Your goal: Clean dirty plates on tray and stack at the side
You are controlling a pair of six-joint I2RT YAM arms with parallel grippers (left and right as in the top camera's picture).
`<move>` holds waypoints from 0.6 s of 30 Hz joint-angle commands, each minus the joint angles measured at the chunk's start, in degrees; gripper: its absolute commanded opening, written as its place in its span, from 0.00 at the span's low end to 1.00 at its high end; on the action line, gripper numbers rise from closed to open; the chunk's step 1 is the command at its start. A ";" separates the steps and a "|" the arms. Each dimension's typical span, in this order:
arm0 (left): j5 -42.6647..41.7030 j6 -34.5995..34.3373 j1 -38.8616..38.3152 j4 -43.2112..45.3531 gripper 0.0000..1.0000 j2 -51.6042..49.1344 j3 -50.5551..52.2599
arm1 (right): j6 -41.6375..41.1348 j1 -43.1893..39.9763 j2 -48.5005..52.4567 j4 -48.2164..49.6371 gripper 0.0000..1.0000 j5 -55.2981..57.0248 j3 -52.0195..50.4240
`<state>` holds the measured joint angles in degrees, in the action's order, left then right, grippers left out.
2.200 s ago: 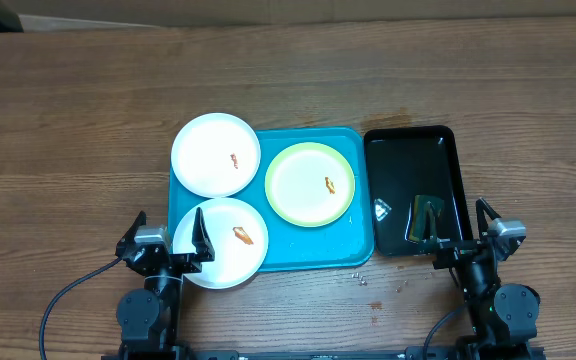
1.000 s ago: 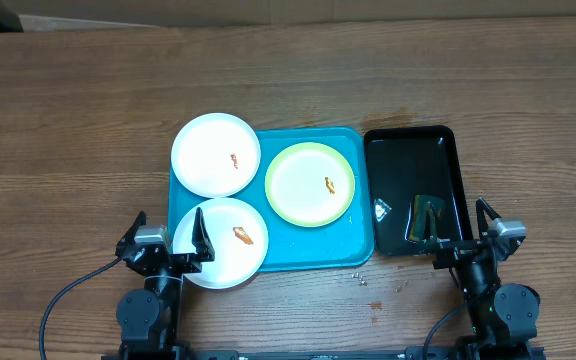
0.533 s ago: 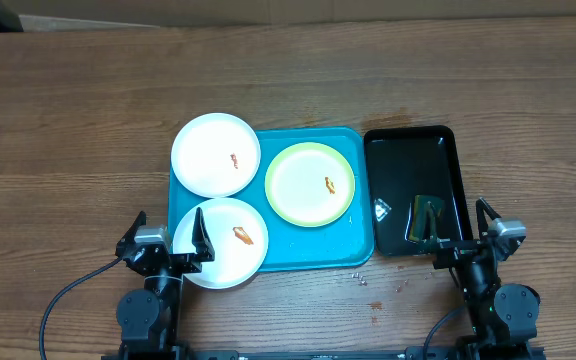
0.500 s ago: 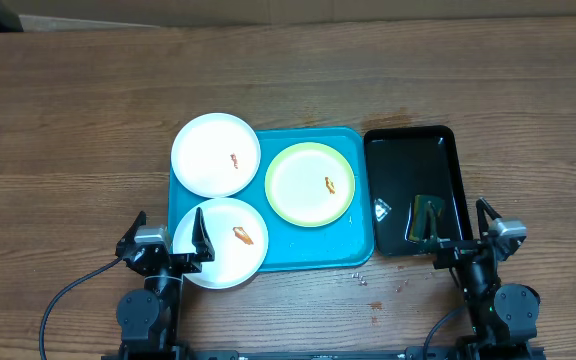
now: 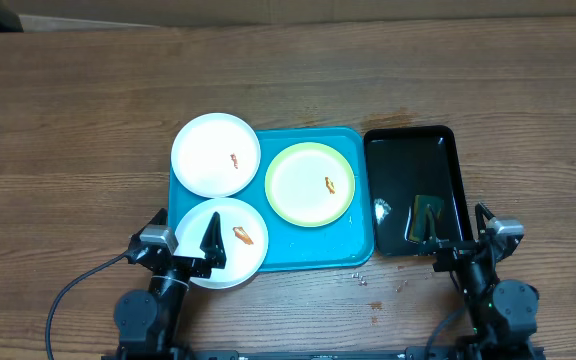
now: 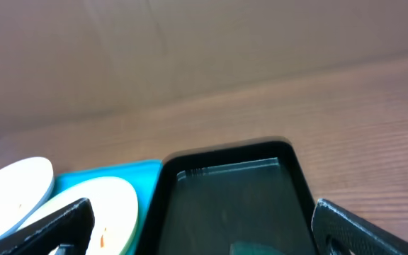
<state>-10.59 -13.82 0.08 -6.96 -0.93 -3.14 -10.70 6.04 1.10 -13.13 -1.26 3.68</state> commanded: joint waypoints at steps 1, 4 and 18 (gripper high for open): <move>-5.55 -1.27 -0.11 -5.40 1.00 -3.23 -13.11 | 0.04 -0.22 3.19 -6.47 1.00 -0.37 13.81; -7.89 -1.18 -0.11 -13.05 1.00 -13.64 -28.35 | -2.82 -0.22 13.16 -17.25 1.00 -1.75 28.06; -18.12 6.58 -0.11 -75.12 1.00 -73.57 -94.71 | -2.84 -0.22 71.67 -76.08 1.00 -7.58 88.70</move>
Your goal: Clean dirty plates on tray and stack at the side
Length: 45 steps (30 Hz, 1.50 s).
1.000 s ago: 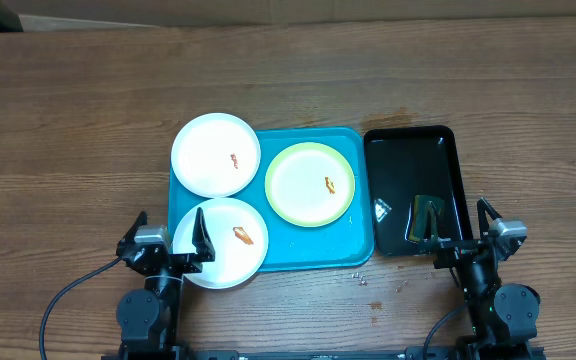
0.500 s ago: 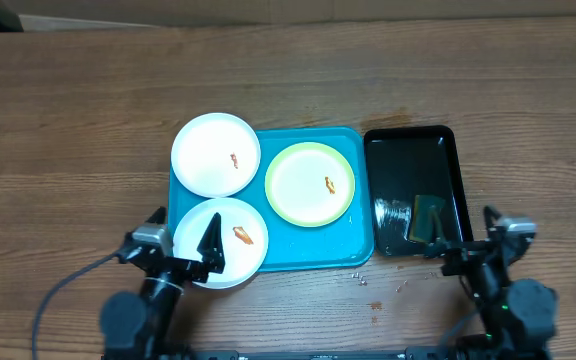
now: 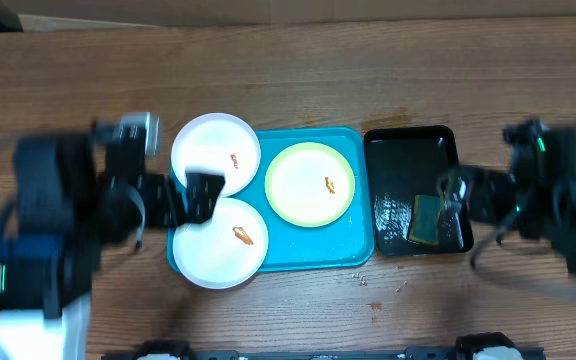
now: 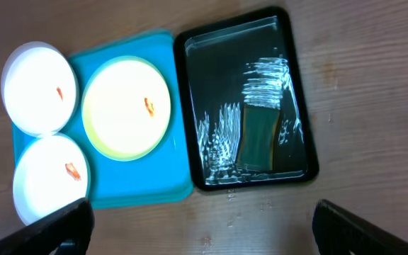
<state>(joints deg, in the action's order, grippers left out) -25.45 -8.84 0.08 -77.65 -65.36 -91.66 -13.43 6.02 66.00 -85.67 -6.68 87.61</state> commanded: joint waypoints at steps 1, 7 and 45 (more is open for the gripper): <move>-3.13 1.62 -0.11 -6.03 1.00 -11.69 -7.15 | -0.11 -0.20 8.22 -3.91 1.00 -2.34 4.52; -2.91 1.57 -2.78 -9.11 0.43 -22.88 -3.19 | -0.37 -0.20 12.74 -1.16 1.00 -2.45 -1.92; 16.00 -15.87 -20.72 30.29 0.57 -45.24 18.12 | -9.11 6.10 23.52 27.32 1.00 5.55 -28.41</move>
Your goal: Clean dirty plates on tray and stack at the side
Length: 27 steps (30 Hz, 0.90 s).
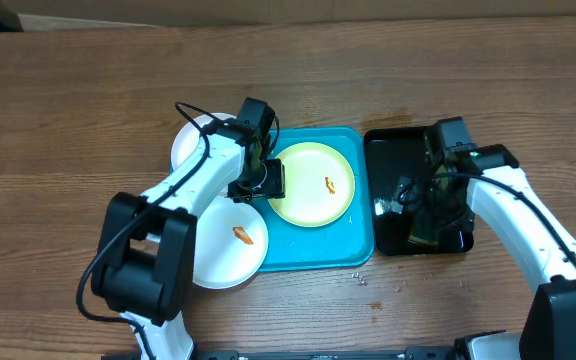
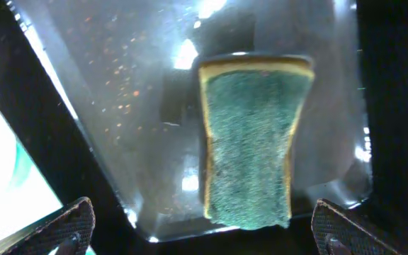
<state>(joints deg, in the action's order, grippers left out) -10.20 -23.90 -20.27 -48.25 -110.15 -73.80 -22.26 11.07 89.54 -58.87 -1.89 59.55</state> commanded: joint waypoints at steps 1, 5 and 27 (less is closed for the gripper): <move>0.74 -0.81 -0.39 1.49 0.56 -0.48 0.26 | -0.28 1.31 -0.02 0.55 1.00 0.79 -0.35; 0.76 -0.81 -0.39 1.97 0.51 -0.48 0.26 | -0.28 1.46 -0.02 0.61 1.00 0.76 -0.35; 0.76 -0.74 -0.37 1.22 0.22 -2.99 0.31 | -0.55 1.44 -0.02 21.70 1.00 7.69 -12.98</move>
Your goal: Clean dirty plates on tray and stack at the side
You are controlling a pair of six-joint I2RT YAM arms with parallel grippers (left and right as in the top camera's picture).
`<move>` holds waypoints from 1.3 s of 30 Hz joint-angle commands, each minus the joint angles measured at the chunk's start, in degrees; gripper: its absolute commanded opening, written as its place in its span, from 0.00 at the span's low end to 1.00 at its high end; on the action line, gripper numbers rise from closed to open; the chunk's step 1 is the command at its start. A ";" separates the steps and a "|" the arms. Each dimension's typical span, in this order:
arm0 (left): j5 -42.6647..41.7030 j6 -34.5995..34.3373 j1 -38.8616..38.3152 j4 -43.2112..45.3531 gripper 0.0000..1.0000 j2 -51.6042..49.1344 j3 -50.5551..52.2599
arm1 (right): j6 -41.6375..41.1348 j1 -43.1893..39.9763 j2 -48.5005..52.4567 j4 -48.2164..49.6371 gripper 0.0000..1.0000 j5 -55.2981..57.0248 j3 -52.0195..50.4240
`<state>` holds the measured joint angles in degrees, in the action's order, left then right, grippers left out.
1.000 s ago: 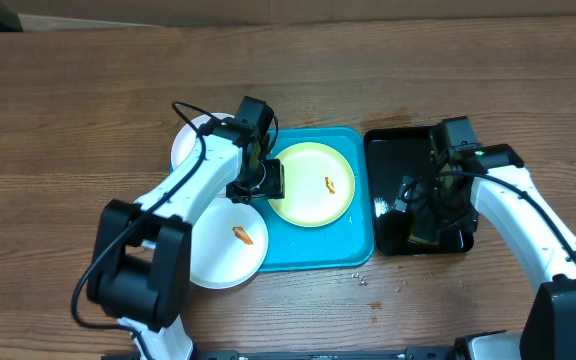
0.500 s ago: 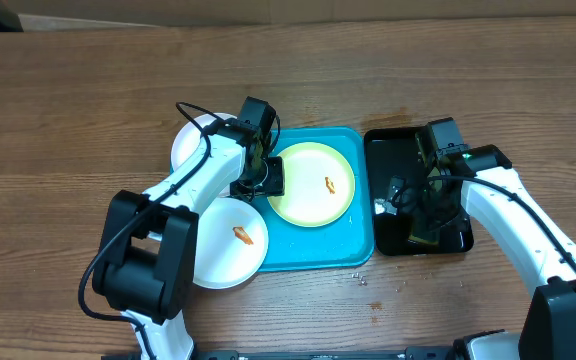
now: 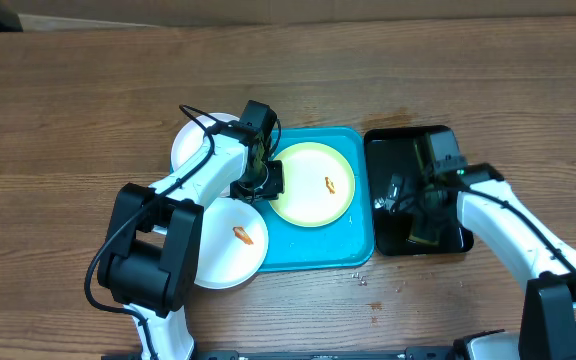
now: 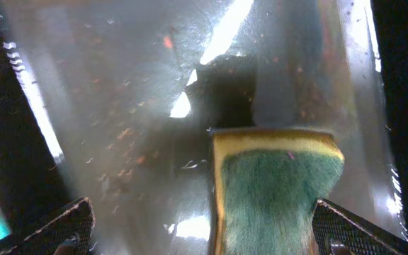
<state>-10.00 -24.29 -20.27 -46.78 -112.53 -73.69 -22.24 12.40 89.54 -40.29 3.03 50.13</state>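
On the teal tray (image 3: 353, 245) lies a green-rimmed plate (image 3: 303, 195) with an orange scrap on it. A white plate (image 3: 218, 255) with a scrap overlaps the tray's front left. A second white plate (image 3: 190, 150) sits behind it, partly under my left arm. My left gripper (image 3: 258, 182) is at the green plate's left rim; its jaws cannot be made out. A green and yellow sponge (image 4: 275, 195) lies in the wet black tray (image 3: 393, 145). My right gripper (image 4: 202, 216) hangs open just above the sponge, one finger on each side.
Crumbs lie on the wooden table (image 3: 88, 110) just in front of the teal tray. The black tray's bottom (image 4: 119, 106) is wet and glaring. Both trays sit side by side at the table's middle.
My right gripper is lower over the black tray, so the sponge fills more of its view. The left gripper has shifted slightly at the green plate's rim.
Both arms were folded at the table's front edge. Then both were raised, the left over the white plates, the right high above the trays. Later the left gripper was at the green plate's rim and the right open over the sponge, now closer to it.
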 commanded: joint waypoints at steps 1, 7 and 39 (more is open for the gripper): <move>0.57 -0.35 -0.37 -0.35 0.22 -0.61 0.20 | -0.59 0.07 -0.02 3.93 1.00 3.21 -4.17; 0.61 -0.13 -0.37 -0.52 0.22 -0.61 0.20 | -0.50 0.07 -0.02 5.35 0.67 4.07 -4.46; 1.62 -0.15 -0.39 -0.76 0.22 -0.61 0.20 | -0.50 0.07 0.11 14.88 0.18 5.99 -7.45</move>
<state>-9.13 -24.27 -20.27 -47.42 -112.53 -73.65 -22.65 12.40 89.58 -26.22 8.82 42.74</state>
